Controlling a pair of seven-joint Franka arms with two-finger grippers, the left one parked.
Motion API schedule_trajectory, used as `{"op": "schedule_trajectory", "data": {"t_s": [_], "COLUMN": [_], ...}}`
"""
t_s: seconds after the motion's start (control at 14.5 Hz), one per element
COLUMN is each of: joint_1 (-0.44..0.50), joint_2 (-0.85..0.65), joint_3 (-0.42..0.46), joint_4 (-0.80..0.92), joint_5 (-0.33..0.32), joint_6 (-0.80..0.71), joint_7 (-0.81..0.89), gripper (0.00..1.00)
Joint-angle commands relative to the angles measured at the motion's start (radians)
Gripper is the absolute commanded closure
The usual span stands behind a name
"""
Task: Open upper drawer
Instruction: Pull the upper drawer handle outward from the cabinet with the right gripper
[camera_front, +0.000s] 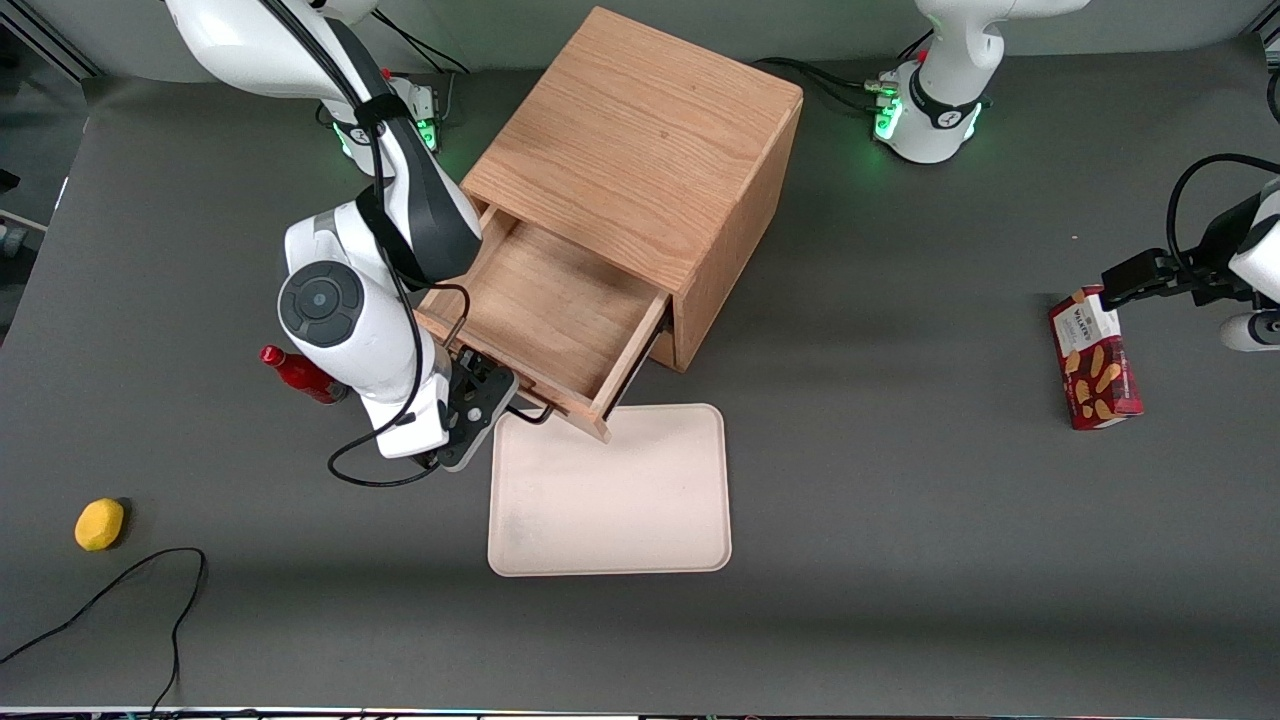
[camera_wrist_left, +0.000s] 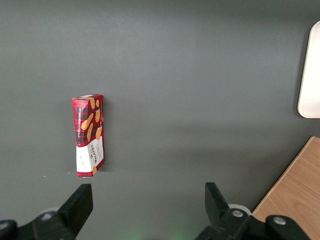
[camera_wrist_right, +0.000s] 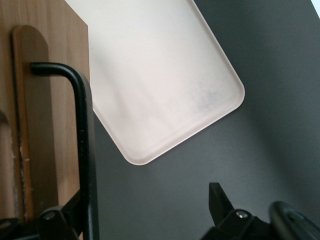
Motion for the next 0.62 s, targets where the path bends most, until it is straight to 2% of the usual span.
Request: {"op": "schedule_trajectory", "data": {"t_s": [0.0,0.55], "joint_1": [-0.022,-0.061], "joint_2": [0.035,0.056], "joint_3": [-0.001,0.0], "joint_4": [0.074,0.099], "joint_5": [-0.008,-0.002], "joint_6": [-0.031,-0.034], "joint_7": [-0.029,-0.056], "gripper": [0.0,0.0]}}
